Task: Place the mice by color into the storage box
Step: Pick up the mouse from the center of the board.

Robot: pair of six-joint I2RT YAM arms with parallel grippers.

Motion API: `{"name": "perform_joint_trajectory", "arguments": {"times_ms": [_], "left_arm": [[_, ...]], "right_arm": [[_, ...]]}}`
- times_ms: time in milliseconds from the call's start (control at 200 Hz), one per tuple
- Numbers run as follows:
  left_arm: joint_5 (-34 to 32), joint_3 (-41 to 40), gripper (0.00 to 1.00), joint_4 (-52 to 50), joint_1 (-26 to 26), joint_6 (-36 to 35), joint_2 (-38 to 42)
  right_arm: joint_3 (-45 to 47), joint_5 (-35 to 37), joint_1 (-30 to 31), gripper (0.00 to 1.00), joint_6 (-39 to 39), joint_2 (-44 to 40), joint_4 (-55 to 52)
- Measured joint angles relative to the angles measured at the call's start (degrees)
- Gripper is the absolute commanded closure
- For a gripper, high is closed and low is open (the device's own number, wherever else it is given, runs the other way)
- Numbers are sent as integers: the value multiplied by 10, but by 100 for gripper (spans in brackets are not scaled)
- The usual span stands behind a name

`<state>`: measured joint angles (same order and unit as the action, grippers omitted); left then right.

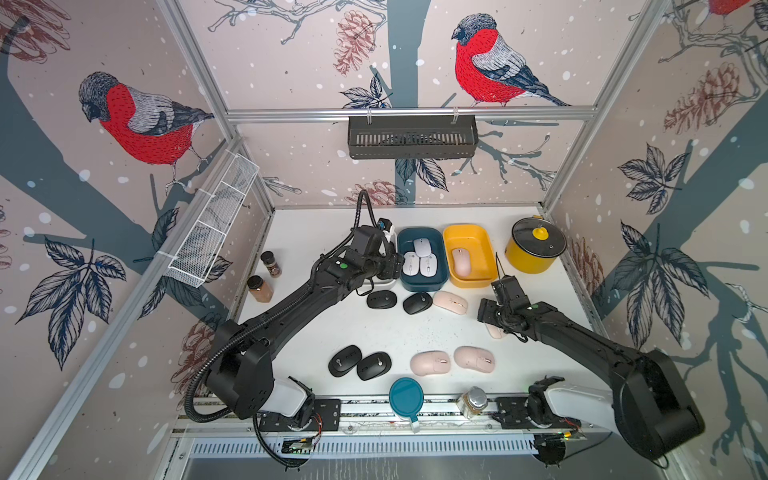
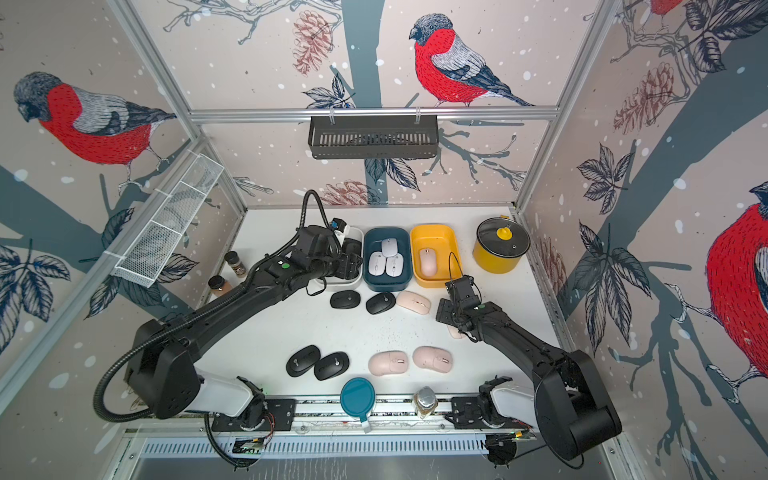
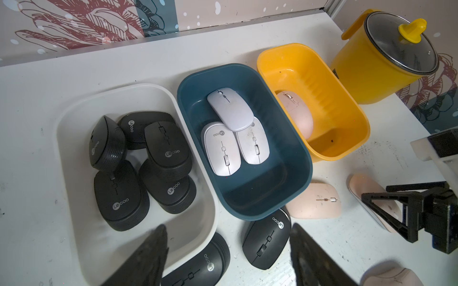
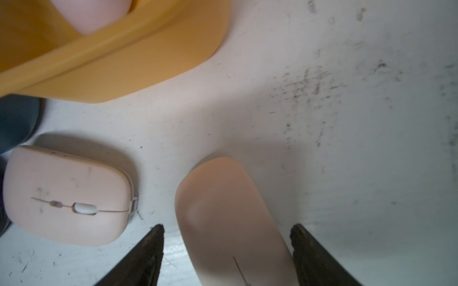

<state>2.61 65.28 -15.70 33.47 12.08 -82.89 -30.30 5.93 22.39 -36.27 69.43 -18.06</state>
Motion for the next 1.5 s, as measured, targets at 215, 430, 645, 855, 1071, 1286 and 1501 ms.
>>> {"name": "perform_joint_trajectory", "arguments": {"times_ms": [215,430,645,855,1071,1286,1501], "left_arm": [[3,0,23,0,0,0,-1],[3,0,24,0,0,0,-1],[3,-2,23,0,0,0,0],[3,-2,23,0,0,0,-1],[3,-2,23,0,0,0,-1],[3,-2,23,0,0,0,0],[2,-2,23,0,0,0,0]], "right_arm": [[-7,9,46,20,-17,10,-2],[-20,42,76,22,-28,46,-11],[-32,71,94,29,-29,78,-16],[-34,85,98,40,-30,84,-21],[-41,90,99,42,-30,62,-28],[-59,91,99,42,-29,36,-34],[-84,89,89,41,-13,-1,-59]]}}
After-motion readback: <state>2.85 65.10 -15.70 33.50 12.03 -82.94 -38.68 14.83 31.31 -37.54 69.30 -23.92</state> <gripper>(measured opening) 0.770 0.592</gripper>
